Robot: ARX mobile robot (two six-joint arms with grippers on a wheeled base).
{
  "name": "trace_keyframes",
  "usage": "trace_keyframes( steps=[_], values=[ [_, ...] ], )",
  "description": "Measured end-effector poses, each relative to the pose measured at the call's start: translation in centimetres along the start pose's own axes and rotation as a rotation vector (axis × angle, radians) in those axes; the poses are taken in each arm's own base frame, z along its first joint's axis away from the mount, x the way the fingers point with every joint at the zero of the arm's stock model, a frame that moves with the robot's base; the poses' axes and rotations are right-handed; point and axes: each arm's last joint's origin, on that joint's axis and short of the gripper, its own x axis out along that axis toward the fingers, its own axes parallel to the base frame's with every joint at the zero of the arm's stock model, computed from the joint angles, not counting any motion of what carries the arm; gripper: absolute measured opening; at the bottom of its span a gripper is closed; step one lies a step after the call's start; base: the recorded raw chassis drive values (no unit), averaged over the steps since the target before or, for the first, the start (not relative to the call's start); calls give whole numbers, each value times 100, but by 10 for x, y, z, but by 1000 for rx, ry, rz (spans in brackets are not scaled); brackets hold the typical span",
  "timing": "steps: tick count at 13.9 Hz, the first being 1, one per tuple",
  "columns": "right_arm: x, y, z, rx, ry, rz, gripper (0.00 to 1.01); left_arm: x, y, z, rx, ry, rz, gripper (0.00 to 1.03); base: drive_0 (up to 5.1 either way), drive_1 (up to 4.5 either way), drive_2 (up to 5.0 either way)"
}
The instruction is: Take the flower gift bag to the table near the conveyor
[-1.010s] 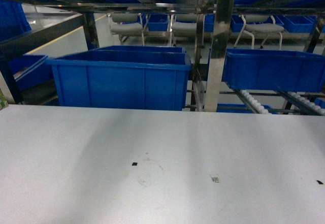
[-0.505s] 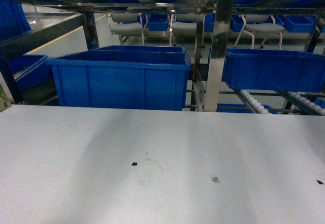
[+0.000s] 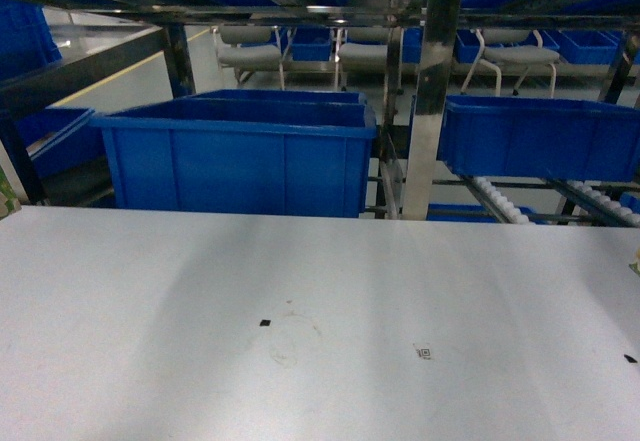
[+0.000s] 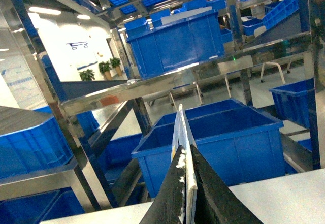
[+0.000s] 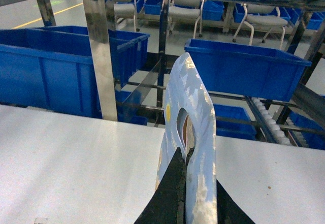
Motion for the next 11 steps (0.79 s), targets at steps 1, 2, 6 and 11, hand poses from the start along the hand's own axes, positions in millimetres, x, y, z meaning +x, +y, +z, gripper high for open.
trace_keyframes(
  steps=[1,2,6,11],
  values=[
    [9,-1,-3,3,13,4,2,0,0,0,0,0,0,2,0,0,0],
    [17,-2,-7,4,16,23,2,0,0,0,0,0,0,2,0,0,0],
    [51,-11,-28,12,133,14,2,0,0,0,0,0,0,2,0,0,0],
    [58,-25,-65,43,248,-13,2,0,0,0,0,-1,0,2,0,0,0]
  ],
)
